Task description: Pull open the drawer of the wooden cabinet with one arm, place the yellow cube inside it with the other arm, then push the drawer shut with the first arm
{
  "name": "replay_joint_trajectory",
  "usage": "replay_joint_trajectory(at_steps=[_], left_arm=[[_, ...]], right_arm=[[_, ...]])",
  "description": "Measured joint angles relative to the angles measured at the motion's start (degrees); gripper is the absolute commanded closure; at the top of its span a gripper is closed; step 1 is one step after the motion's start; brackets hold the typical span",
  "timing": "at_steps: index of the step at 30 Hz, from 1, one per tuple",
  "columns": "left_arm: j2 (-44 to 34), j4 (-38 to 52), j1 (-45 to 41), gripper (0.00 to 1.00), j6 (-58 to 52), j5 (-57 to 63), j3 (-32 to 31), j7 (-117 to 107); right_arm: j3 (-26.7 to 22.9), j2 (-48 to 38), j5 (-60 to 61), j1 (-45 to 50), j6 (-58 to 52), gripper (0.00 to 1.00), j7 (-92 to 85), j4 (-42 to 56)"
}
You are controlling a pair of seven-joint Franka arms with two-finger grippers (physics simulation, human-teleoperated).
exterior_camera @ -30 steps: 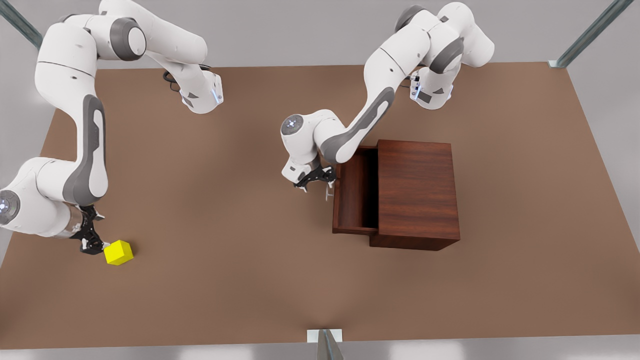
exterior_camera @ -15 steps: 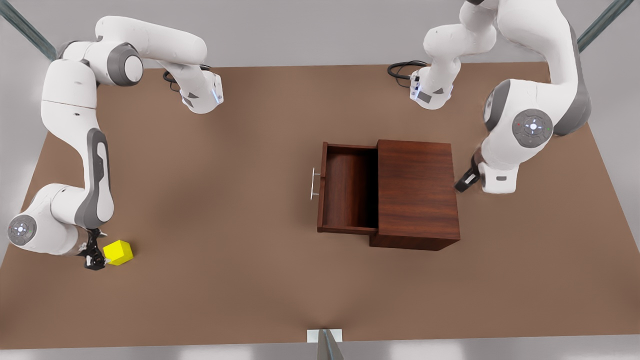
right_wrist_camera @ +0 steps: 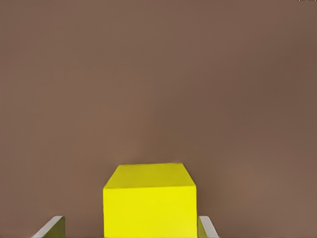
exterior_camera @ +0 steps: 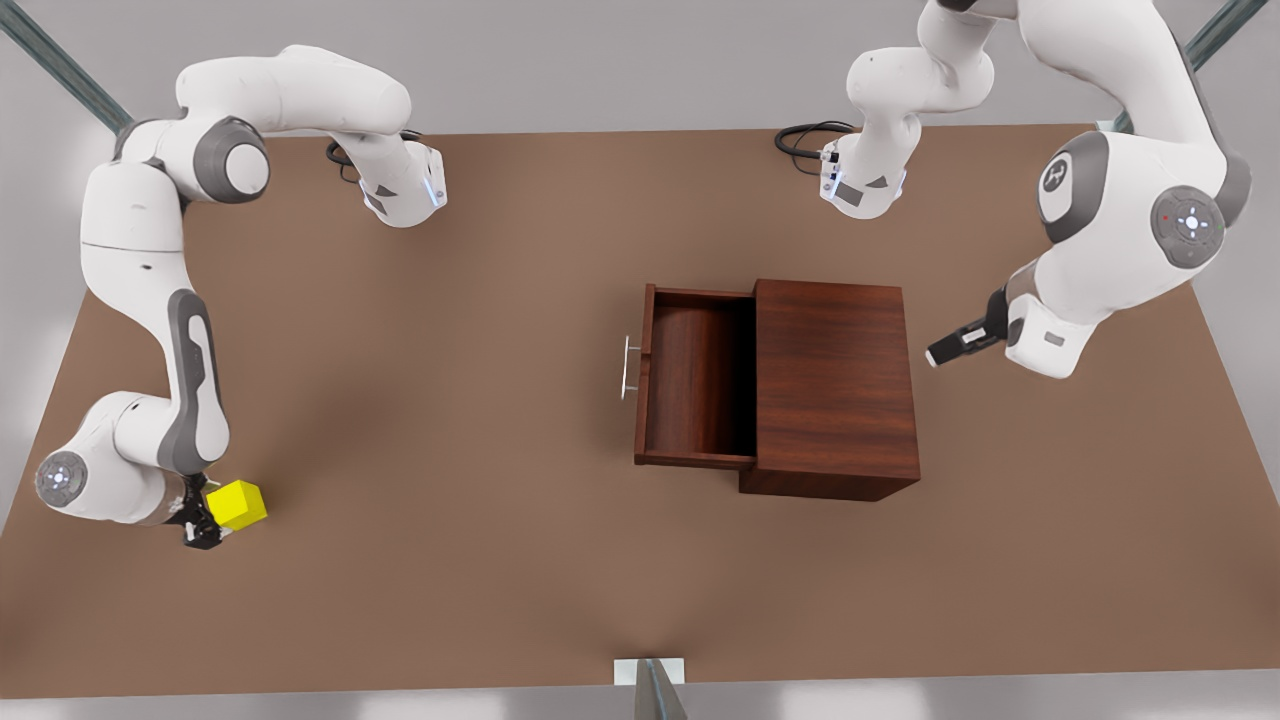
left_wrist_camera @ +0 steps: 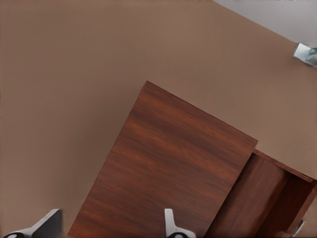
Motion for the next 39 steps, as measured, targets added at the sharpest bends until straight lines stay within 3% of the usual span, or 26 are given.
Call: replay_joint_trajectory(at_steps=[6, 13, 23, 26, 30, 32, 39], left_arm=[[-0.4, 1.7, -0.7, 0.0, -1.1, 0.7, 0.3, 5.2], [-0.3, 3.1, 0.9, 0.0, -1.1, -0.6, -0.1, 9.5], [0.8, 2.5, 0.7, 0.0, -1.2, 6.3, -0.1, 12.2], [0.8, 2.5, 0.2, 0.0, -1.3, 7.0, -0.1, 12.7], [0.8, 2.5, 0.5, 0.0, -1.3, 7.4, -0.1, 13.2], [0.8, 2.5, 0.6, 0.0, -1.2, 7.5, -0.1, 13.4], [0.8, 2.5, 0.7, 0.0, -1.1, 7.6, -0.1, 14.0]], right_arm=[[4.8, 0.2, -6.1, -3.6, -1.6, 0.0, -1.6, -0.3], [6.6, 1.5, -9.7, -4.9, -2.2, 0.0, -3.3, -2.0], [7.2, 3.2, -11.4, -4.8, -1.9, 0.0, -4.8, -1.5], [7.3, 3.3, -11.4, -4.8, -1.5, 0.15, -5.1, -1.5], [8.4, 3.7, -11.5, -5.6, -1.3, 0.16, -5.4, -1.5], [9.7, 3.7, -11.4, -6.4, -1.2, 0.33, -5.6, -1.5], [16.0, 0.1, -10.5, -8.0, -3.9, 0.4, -6.1, -1.5]])
